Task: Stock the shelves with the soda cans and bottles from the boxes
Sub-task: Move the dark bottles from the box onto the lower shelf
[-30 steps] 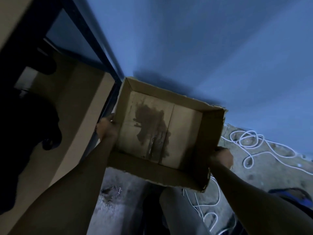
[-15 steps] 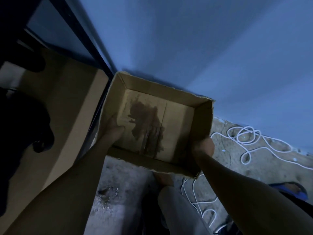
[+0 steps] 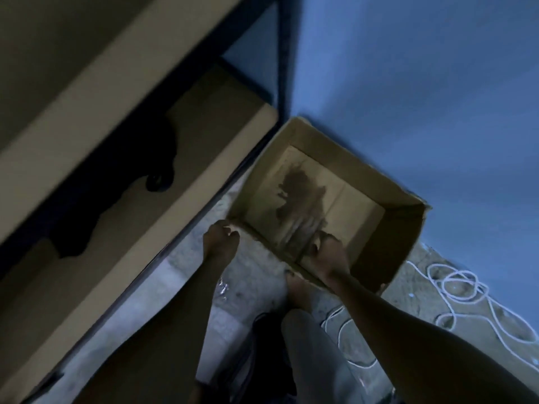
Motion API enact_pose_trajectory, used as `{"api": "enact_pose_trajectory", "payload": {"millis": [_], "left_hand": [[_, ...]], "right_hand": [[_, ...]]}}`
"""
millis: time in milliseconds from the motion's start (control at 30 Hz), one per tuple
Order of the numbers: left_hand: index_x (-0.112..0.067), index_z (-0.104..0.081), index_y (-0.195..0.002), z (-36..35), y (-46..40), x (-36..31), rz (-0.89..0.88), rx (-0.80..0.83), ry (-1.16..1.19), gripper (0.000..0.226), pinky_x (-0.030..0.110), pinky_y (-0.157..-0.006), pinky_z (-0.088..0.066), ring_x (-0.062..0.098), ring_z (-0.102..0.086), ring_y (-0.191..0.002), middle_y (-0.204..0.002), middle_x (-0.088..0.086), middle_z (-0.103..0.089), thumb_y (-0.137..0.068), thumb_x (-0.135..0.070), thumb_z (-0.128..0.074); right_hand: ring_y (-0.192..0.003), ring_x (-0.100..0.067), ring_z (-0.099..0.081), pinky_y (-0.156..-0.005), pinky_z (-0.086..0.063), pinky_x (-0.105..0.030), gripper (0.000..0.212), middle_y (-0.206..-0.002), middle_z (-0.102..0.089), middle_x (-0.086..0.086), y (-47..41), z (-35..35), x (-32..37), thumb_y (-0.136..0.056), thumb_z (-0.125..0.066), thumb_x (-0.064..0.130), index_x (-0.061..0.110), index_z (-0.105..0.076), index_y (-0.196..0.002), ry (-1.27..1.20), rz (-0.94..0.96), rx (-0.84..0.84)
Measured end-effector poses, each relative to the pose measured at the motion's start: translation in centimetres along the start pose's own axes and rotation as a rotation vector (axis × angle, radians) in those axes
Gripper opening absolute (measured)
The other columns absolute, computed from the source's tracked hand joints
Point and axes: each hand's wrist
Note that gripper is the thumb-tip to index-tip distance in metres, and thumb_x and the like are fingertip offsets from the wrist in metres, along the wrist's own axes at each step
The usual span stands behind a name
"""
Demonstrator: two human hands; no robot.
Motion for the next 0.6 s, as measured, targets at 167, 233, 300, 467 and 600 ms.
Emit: {"api": "enact_pose_trajectory", "payload": {"millis": [167,233,300,467,600], "left_hand": [[-0.011,-0.065,-0.119,5.8,4.7,9.5,0.177,-0.142,0.163,0.03,0.031,-0.086,-0.053,0.024,-0.068,-0.092,-0.11,0.01,-0.071,-0.089,-0.016,-0.061],[-0.011,-0.065,-0.12,8.0,6.5,13.5,0.245,-0.182,0.197,0.031,0.03,-0.089,-0.052,0.026,-0.066,-0.099,-0.115,0.01,-0.069,-0.091,-0.019,-0.058],[-0.01,-0.065,-0.123,10.0,8.4,17.9,0.293,-0.223,0.153,0.033,0.029,-0.096,-0.045,0.028,-0.059,-0.116,-0.127,0.009,-0.064,-0.092,-0.02,-0.057],[-0.007,-0.065,-0.125,13.5,14.1,29.0,0.426,-0.315,0.254,0.034,0.031,-0.097,-0.043,0.033,-0.054,-0.122,-0.133,0.014,-0.06,-0.093,-0.021,-0.059],[-0.006,-0.068,-0.109,14.1,19.2,37.3,0.592,-0.339,0.329,0.037,0.035,-0.085,-0.047,0.041,-0.06,-0.11,-0.117,0.023,-0.065,-0.09,-0.032,-0.049]], "right_hand": [[-0.123,-0.029,-0.056,-0.098,-0.044,-0.033,0.044,-0.137,-0.057,-0.011,3.7,-4.5,8.2,-0.098,-0.048,0.028,0.013,-0.05,-0.139,0.27,0.278,0.176],[-0.13,-0.025,-0.049,-0.105,-0.038,-0.032,0.047,-0.145,-0.05,-0.008,5.7,-6.8,11.3,-0.101,-0.043,0.029,0.013,-0.044,-0.145,0.314,0.394,0.223],[-0.128,-0.026,-0.05,-0.104,-0.042,-0.034,0.043,-0.14,-0.052,-0.009,8.1,-9.1,14.3,-0.1,-0.044,0.027,0.012,-0.049,-0.14,0.364,0.486,0.257],[-0.112,-0.03,-0.057,-0.086,-0.05,-0.034,0.033,-0.12,-0.059,-0.012,15.1,-16.1,20.4,-0.095,-0.047,0.022,0.009,-0.059,-0.122,0.521,0.713,0.355],[-0.108,-0.03,-0.059,-0.093,-0.05,-0.04,0.024,-0.115,-0.063,-0.012,20.5,-22.4,24.4,-0.094,-0.047,0.022,0.01,-0.063,-0.107,0.691,0.884,0.444]]}}
Point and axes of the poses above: each hand's wrist, its own y-axis away from the middle knuckle, its own z-axis out of the back of the hand, x = y × z
